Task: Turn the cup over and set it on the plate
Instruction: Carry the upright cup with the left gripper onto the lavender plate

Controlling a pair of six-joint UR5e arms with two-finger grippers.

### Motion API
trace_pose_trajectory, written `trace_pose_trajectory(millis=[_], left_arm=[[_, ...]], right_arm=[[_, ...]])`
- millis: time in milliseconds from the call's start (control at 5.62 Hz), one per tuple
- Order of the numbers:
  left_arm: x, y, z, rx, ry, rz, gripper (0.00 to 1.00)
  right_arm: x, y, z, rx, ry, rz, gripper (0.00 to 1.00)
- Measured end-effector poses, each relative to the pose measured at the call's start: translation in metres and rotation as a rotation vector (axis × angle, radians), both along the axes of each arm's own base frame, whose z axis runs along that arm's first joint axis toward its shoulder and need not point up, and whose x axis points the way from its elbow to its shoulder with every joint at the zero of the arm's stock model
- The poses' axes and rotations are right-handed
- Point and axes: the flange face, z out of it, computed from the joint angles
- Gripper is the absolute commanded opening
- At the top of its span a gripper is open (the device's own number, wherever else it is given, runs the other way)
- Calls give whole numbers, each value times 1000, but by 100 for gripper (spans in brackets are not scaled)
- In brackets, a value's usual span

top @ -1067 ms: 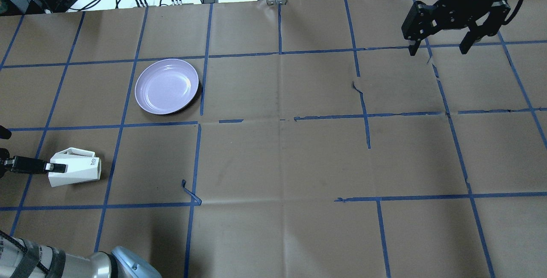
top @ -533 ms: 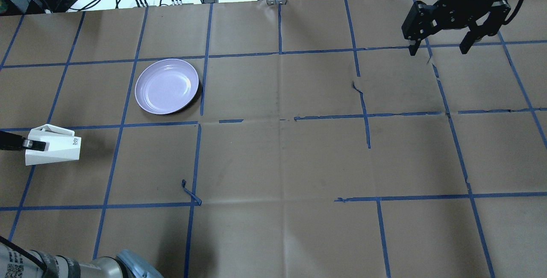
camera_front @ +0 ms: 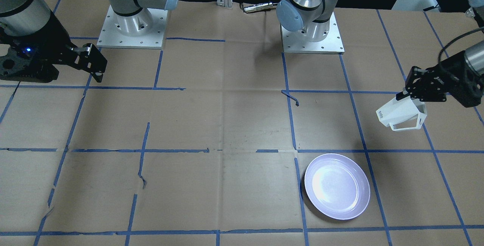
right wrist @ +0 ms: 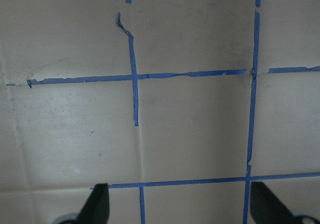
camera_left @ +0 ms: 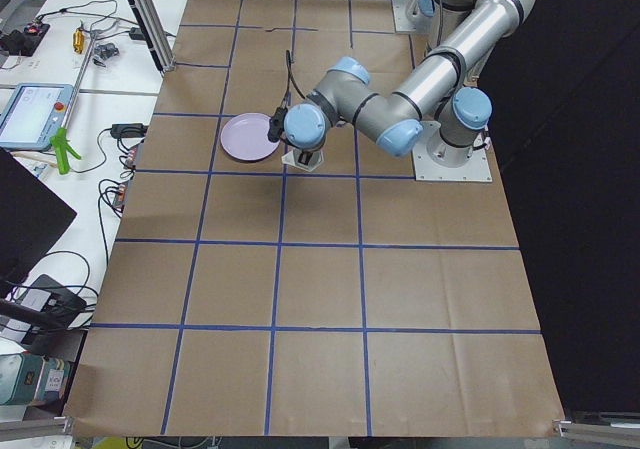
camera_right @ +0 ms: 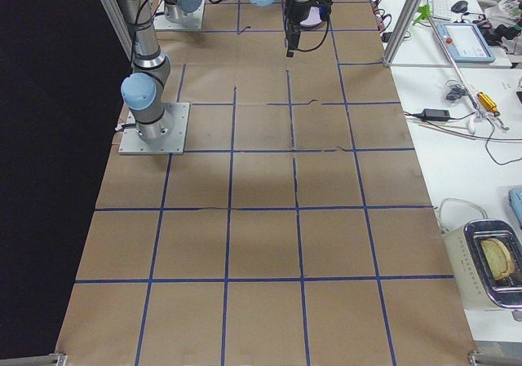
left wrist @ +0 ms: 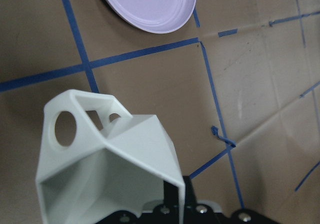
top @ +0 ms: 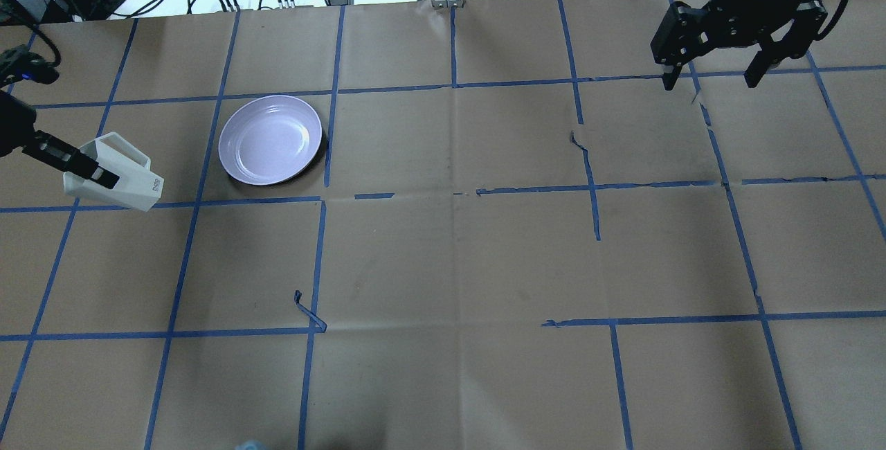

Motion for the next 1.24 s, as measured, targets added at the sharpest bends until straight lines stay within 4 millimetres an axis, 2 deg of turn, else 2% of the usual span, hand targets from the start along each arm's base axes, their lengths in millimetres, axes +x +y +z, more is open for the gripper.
trace_pose_trajectory(millis=[178, 356, 533, 889, 1244], left_arm=[[-61, -25, -3, -37, -154, -69, 0], [-112, -48, -20, -73, -247, -94, 1], [-145, -68, -48, -99, -280, -105, 1], [-170, -93, -101, -102, -289, -75, 5], [-182, -95, -121, -80, -288, -18, 6]], right_arm=[[0, 0, 0, 0, 0, 0, 100], [0, 0, 0, 0, 0, 0, 100], [0, 0, 0, 0, 0, 0, 100], [0, 0, 0, 0, 0, 0, 100], [0, 0, 0, 0, 0, 0, 100]])
